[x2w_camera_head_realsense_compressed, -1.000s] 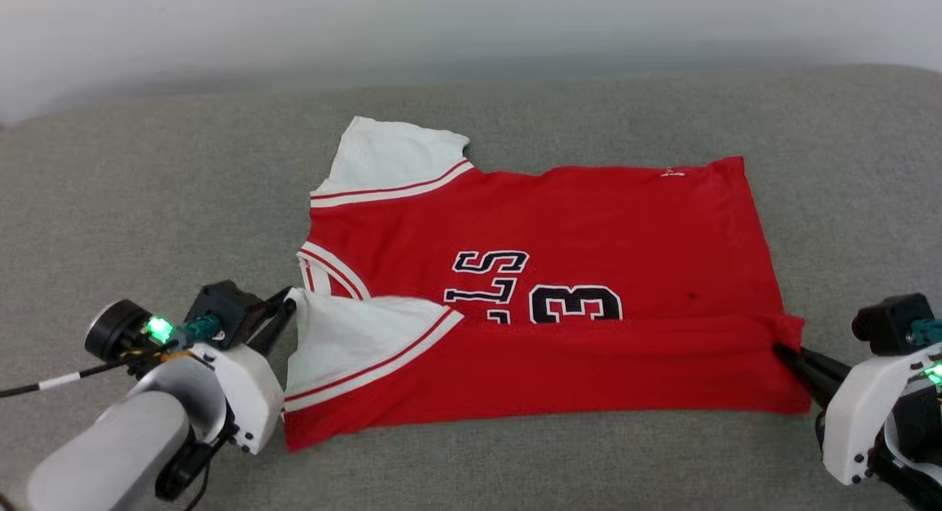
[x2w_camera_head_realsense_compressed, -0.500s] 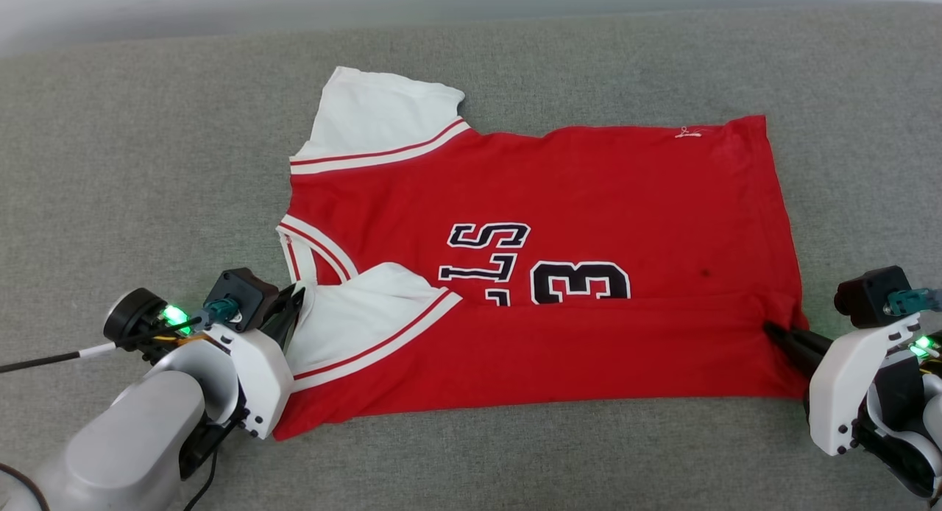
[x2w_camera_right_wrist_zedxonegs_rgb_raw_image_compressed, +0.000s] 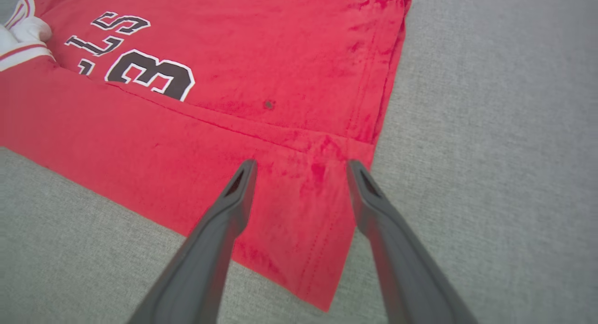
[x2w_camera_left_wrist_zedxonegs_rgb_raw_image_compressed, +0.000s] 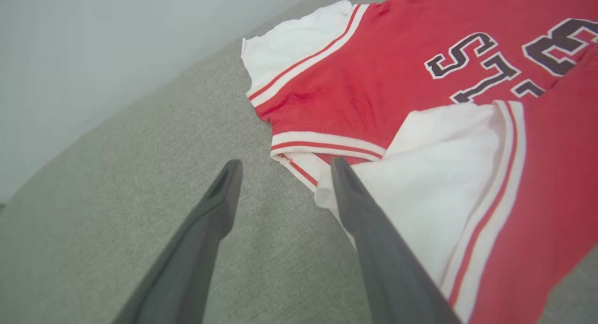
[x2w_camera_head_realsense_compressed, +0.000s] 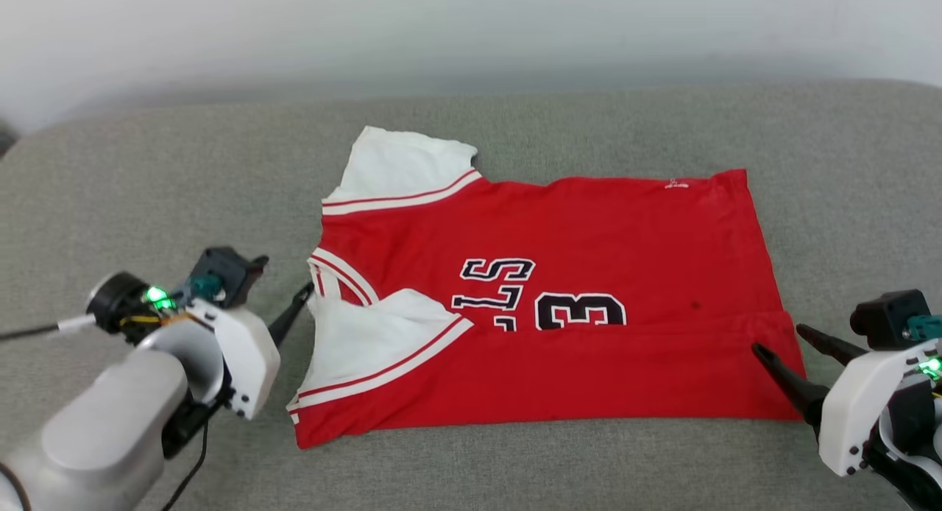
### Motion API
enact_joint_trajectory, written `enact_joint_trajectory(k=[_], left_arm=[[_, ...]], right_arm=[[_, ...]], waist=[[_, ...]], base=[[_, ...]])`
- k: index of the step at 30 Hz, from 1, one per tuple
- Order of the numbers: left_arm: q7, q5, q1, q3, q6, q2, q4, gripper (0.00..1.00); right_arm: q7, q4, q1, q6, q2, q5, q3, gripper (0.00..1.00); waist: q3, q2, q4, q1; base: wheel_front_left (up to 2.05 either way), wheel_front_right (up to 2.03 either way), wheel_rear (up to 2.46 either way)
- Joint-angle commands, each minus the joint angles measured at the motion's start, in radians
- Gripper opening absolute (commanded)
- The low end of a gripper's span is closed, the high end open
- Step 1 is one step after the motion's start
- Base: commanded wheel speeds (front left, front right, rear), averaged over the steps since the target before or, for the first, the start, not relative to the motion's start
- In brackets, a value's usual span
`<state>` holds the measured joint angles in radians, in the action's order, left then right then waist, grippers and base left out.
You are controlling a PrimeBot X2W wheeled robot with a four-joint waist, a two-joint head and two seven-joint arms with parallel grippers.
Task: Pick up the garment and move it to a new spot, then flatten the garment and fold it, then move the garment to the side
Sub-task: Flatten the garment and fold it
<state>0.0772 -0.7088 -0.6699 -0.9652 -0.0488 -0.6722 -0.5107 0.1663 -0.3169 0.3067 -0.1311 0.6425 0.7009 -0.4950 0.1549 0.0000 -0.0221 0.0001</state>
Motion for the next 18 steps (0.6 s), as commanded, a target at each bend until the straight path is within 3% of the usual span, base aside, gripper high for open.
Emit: enact_joint_trajectory(k=[1, 7, 11, 18], left_arm=[[-0.033, -0.010, -0.023, 0.005, 0.004, -0.015, 0.030, 1.00], [-0.269, -0.074, -0.084, -0.001, -0.020, -0.076, 0.150, 1.00], [-0.492, -0.186, -0.102, -0.012, -0.037, -0.092, 0.201, 1.00], [-0.810, -0.267, -0.158, -0.069, -0.037, -0.116, 0.269, 1.00]], right_arm=[[-0.002, 0.009, -0.018, 0.001, 0.005, 0.002, 0.010, 1.00], [0.012, 0.031, -0.049, 0.001, -0.002, -0.015, 0.039, 1.00], [0.029, 0.044, -0.065, 0.001, -0.013, -0.026, 0.049, 1.00], [0.061, 0.069, -0.066, 0.001, -0.027, -0.037, 0.055, 1.00]], waist=[[-0.026, 0.0000, 0.011, -0.0001], [-0.050, 0.0000, 0.016, -0.0001], [-0.056, 0.0000, 0.014, -0.0001], [-0.051, 0.0000, -0.001, -0.0001]], base=[[0.00, 0.00, 0.00], [0.00, 0.00, 0.00], [0.00, 0.00, 0.00], [0.00, 0.00, 0.00]])
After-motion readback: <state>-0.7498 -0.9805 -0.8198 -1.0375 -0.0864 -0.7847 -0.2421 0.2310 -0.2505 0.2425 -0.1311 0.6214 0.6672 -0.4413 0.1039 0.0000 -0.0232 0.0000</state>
